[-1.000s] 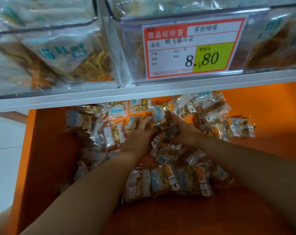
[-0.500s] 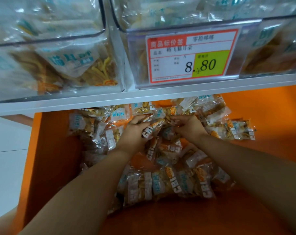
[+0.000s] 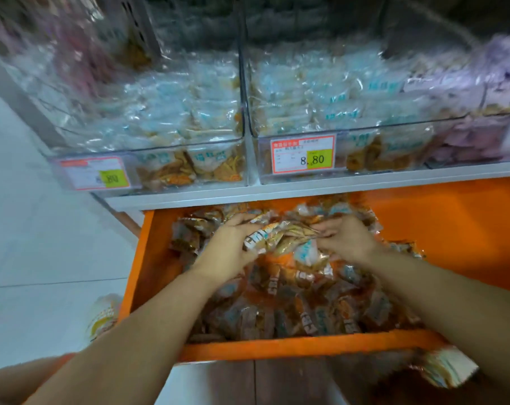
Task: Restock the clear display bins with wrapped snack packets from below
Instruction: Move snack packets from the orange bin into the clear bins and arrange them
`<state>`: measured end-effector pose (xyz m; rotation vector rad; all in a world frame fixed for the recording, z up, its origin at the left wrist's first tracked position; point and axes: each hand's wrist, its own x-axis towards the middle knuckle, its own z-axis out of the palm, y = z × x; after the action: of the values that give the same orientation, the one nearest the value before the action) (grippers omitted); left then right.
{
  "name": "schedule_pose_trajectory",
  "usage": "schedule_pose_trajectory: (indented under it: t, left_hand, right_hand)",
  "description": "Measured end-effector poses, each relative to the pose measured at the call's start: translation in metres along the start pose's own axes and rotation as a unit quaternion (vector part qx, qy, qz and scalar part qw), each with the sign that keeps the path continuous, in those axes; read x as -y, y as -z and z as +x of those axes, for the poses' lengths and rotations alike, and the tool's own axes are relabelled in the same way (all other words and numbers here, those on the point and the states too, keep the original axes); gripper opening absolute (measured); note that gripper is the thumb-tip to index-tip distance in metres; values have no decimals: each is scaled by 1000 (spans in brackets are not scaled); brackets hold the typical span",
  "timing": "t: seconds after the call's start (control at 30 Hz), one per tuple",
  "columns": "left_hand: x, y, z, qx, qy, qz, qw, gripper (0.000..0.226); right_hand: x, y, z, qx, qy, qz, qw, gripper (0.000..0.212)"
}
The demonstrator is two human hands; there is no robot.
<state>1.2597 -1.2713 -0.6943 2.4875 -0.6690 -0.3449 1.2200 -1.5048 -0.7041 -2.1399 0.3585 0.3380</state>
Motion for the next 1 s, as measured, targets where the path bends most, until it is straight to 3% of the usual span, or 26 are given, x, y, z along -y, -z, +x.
schedule_pose_trajectory:
  t: [0.27,0.63,0.8,1.0]
  left_hand:
    - [-57,73,-74,-124,-76,-48,988,48]
    - [-109,157,-134,-291,-182,-94,935,62]
    - [-117,188,-114,-351,-196,-73,913,53]
    - [-120,202,-45,-400,-167,-73,898,45]
  right_hand:
    - [66,30,-88,-54,130,4,990,41]
    - [166,81,-179,-85,240,10,967,42]
    - [203,93,-168,-151,296,26,943,43]
    - [219,97,-112,-219,302,98,923,46]
